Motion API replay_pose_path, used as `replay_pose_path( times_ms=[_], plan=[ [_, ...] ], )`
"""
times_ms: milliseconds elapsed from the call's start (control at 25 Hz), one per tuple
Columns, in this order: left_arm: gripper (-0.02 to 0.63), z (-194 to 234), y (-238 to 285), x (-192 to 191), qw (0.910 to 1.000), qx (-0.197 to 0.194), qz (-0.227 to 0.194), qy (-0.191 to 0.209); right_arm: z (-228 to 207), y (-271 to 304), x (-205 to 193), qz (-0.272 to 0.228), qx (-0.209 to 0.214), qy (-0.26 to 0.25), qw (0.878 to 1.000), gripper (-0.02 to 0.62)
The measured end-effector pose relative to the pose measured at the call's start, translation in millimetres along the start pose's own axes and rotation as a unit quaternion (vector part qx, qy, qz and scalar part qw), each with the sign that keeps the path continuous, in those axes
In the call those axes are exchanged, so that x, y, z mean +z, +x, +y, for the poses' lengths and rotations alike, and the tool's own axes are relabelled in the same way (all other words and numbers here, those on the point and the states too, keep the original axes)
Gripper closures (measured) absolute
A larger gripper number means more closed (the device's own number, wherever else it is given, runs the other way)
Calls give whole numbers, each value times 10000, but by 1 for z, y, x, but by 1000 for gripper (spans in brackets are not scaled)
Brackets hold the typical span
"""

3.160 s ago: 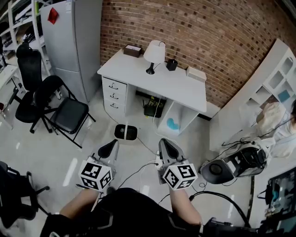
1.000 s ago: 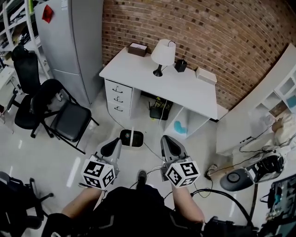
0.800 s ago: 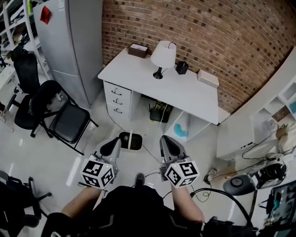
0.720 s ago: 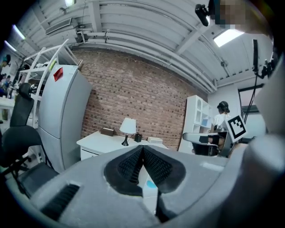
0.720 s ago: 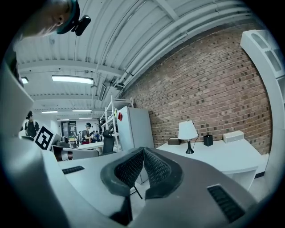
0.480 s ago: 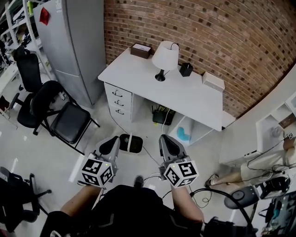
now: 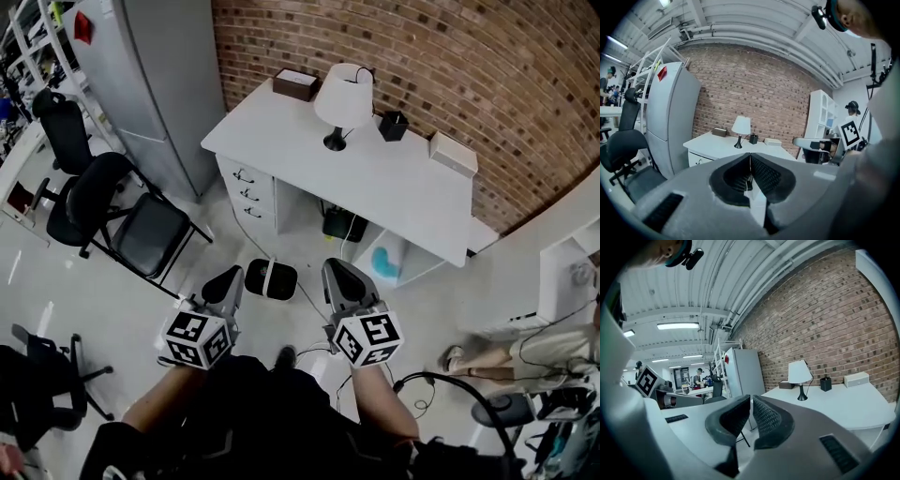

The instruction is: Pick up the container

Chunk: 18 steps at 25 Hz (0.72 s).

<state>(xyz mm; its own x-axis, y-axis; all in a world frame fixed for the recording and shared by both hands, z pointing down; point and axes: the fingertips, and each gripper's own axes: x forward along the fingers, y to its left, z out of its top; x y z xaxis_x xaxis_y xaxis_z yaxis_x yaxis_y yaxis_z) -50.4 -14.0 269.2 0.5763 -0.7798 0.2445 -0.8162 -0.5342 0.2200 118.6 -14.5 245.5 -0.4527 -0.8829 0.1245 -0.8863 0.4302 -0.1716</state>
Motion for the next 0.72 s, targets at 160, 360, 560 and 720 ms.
replay_pose_path(
  times_ms=[160, 360, 560, 720],
  plan=[
    [597, 12, 14, -12, 9998, 124, 114, -83, -8, 15, -15, 175, 88, 58, 9998, 588],
    [597, 30, 40, -35, 9995, 24, 303, -78, -17, 41, -37, 472, 73, 24, 9989, 588],
    [597, 55, 65, -60, 9985, 22, 492, -249, -27, 64, -63, 695, -60, 129, 9975, 587],
    [594, 77, 84, -87, 9969, 97, 744, -258, -38, 87, -93, 909, -202, 96, 9956, 586]
  ],
)
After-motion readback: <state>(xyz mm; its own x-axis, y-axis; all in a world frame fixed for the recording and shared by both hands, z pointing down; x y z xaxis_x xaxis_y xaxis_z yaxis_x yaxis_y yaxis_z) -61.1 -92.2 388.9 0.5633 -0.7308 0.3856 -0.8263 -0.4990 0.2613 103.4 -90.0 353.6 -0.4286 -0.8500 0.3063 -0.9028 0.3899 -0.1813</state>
